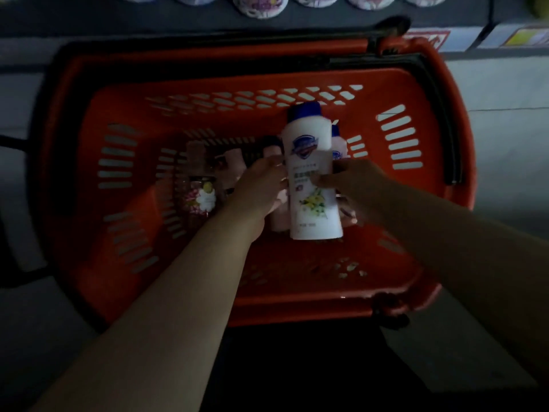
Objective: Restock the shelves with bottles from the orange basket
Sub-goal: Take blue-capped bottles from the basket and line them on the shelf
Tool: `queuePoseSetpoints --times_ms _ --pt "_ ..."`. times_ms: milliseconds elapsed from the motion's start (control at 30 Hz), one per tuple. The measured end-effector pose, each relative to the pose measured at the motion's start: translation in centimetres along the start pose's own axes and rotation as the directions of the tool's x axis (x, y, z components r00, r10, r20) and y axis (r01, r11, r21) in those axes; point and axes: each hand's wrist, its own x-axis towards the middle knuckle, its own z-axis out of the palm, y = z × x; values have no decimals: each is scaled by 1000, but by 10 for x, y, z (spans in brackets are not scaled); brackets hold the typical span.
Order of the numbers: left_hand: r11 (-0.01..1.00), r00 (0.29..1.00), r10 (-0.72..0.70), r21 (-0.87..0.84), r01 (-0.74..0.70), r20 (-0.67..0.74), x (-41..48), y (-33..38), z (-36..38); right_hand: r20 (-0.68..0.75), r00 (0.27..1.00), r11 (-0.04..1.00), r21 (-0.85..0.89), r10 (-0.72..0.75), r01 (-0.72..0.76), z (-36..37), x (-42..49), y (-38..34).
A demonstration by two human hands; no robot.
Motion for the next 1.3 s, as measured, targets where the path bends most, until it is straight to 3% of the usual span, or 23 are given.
queuePoseSetpoints --times_ms 167,667,1000,1300 --pt "991 977 110 53 -121 180 -59 35 -1 81 995 998 3 -56 56 -13 -74 -30" --pt "943 925 333 -68 -326 183 -268 127 -3 167 921 930 179 -351 322 -28 -296 -128" --pt "848 801 523 -81 -524 292 -426 197 2 130 855 826 364 -502 430 -49 -467 -183" --pt "777 699 600 -74 -625 389 -545 245 8 58 783 736 391 -620 553 -58 -583 -214"
